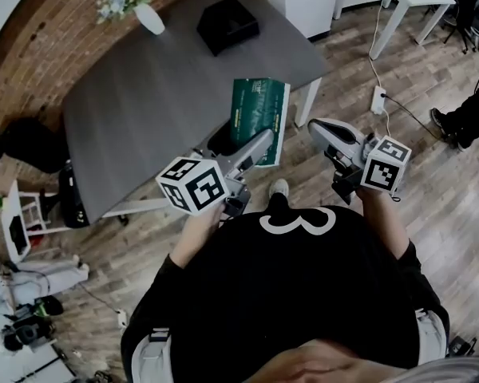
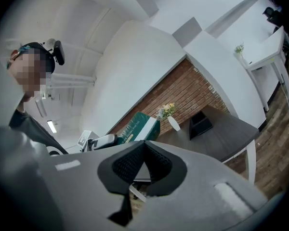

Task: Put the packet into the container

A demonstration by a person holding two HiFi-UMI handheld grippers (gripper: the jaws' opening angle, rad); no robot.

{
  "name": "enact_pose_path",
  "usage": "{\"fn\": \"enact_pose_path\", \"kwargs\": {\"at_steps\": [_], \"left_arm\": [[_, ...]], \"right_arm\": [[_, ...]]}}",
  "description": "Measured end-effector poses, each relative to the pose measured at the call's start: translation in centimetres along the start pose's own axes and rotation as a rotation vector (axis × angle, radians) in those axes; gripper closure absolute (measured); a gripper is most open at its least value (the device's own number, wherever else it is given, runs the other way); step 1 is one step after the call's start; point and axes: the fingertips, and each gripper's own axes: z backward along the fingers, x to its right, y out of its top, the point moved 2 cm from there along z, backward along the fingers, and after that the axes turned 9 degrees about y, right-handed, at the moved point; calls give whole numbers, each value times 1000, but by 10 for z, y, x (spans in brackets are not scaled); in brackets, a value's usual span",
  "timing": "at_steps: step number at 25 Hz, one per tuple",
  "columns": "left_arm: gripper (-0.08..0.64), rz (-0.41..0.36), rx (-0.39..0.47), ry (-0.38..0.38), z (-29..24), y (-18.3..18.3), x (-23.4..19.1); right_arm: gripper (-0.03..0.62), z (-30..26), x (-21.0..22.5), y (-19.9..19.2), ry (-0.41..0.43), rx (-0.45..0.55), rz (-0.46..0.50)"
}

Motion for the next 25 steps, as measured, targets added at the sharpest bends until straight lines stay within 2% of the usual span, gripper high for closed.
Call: {"fn": "enact_pose_path", "kwargs": {"at_steps": [5, 10, 15, 25], "left_arm": [[137, 3, 6, -3, -24, 13, -27], [137, 3, 18, 0, -56, 61, -62], [137, -19, 35, 6, -74, 89, -85], [138, -20, 43, 65, -99, 107, -109]], "right_arm": [[591, -20, 26, 10, -6, -12, 10], [591, -64, 61, 46, -19, -37, 10], [591, -92, 82, 61, -12, -59, 22], [591, -117, 114, 80, 32, -88, 19]]}}
